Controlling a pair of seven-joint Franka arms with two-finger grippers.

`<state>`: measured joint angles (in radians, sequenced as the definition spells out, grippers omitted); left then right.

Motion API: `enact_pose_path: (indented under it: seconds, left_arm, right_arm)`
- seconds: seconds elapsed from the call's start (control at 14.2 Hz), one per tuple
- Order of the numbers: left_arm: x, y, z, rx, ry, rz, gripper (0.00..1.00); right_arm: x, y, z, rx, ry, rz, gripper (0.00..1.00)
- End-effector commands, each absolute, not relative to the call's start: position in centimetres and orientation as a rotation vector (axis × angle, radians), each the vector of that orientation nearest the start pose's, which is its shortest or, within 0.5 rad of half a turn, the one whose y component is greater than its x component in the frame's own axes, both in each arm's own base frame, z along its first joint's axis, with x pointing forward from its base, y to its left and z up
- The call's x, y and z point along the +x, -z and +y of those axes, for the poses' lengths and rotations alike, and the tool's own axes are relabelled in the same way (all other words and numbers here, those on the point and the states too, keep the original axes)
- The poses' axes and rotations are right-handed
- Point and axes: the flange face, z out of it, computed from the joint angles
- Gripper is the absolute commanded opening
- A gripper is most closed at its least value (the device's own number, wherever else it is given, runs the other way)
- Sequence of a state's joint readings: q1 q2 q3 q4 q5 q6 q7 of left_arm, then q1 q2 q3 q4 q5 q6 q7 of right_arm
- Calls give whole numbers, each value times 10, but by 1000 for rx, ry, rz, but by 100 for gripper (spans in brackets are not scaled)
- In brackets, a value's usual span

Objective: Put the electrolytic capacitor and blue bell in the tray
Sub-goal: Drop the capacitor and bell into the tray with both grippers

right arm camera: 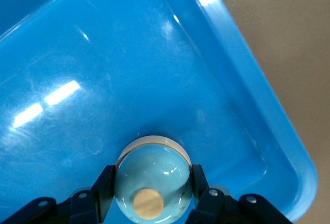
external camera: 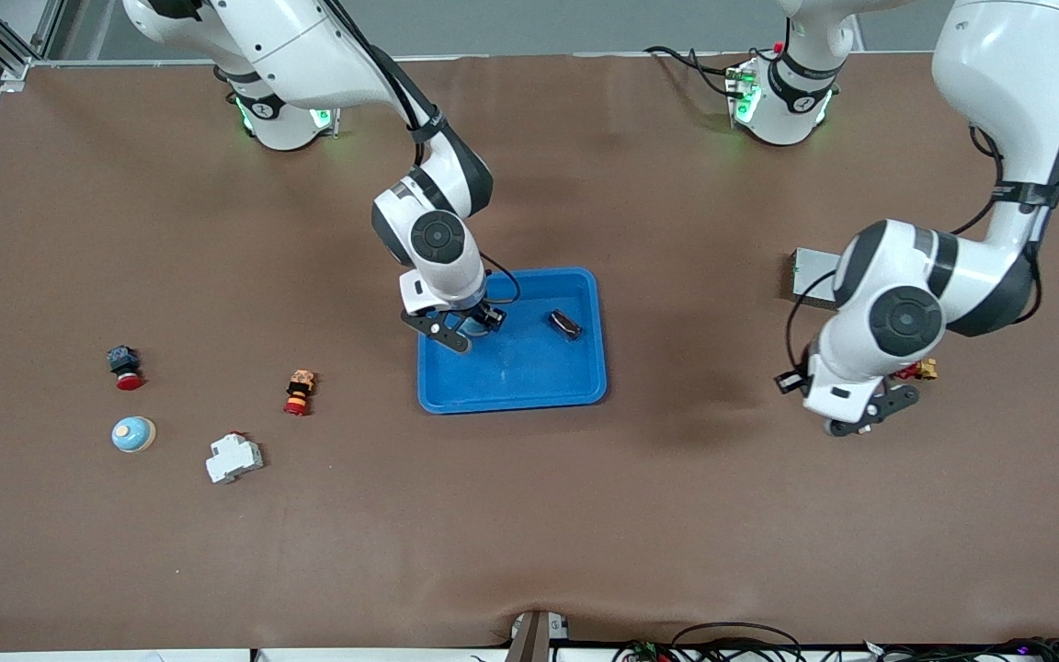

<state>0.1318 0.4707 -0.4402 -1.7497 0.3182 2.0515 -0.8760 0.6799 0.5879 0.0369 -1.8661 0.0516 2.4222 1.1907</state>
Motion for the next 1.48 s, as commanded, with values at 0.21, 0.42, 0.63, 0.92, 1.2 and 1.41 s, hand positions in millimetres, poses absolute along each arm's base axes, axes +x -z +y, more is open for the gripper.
enact_pose_path:
  seconds: [0.21,0.42,0.63,0.92,1.2,1.41]
  left_arm:
    - [619,-307,-290,-2947,-112,-961,0]
    - [606,-286,-357,-2928,-146,-1108,0]
    - [596,-269,-401,-2934,-128,-1293,0]
    - [580,-239,-445,-2927,-127,-1556,0]
    - [566,-211,-465,-2886,-162,-1694,0]
    - [561,-197,-468,-2867,-187,-1693,18]
  right_arm:
    - [475,-193,436,-3012,-78,881,92]
    - [473,-193,439,-3017,-74,872,100]
    - [487,-212,436,-3031,-88,870,100]
    - [521,-284,392,-3191,-128,653,100]
    - [560,-348,300,-3239,-145,396,100]
    - [585,-366,211,-3251,-149,175,100]
